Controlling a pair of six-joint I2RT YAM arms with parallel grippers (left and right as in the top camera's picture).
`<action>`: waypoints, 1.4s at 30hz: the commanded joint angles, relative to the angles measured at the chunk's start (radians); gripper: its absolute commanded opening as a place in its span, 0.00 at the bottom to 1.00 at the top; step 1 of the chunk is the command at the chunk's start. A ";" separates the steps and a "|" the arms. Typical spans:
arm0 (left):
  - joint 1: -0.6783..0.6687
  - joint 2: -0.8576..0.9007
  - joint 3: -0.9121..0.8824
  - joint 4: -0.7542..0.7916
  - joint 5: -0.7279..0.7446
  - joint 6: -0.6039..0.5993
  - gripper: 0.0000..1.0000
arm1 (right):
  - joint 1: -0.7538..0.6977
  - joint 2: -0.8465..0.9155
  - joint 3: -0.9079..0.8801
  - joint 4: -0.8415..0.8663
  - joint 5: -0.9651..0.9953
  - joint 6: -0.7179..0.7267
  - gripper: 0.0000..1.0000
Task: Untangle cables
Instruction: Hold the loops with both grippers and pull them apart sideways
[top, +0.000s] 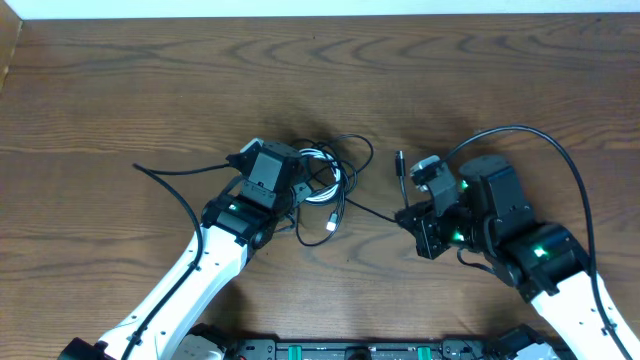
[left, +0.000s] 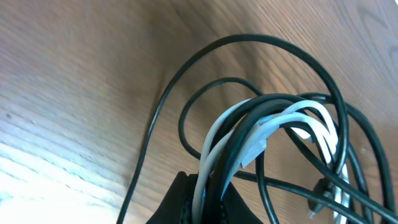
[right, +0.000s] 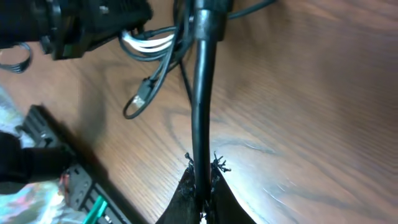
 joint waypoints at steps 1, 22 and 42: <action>0.010 0.002 0.009 0.010 0.090 0.002 0.08 | -0.003 -0.008 0.008 -0.031 0.167 0.069 0.10; 0.010 0.002 0.009 0.205 0.645 0.501 0.08 | -0.001 0.176 0.008 0.085 0.114 0.134 0.68; 0.010 0.002 0.009 0.171 0.145 0.231 0.08 | -0.002 0.259 0.008 0.086 -0.049 0.084 0.01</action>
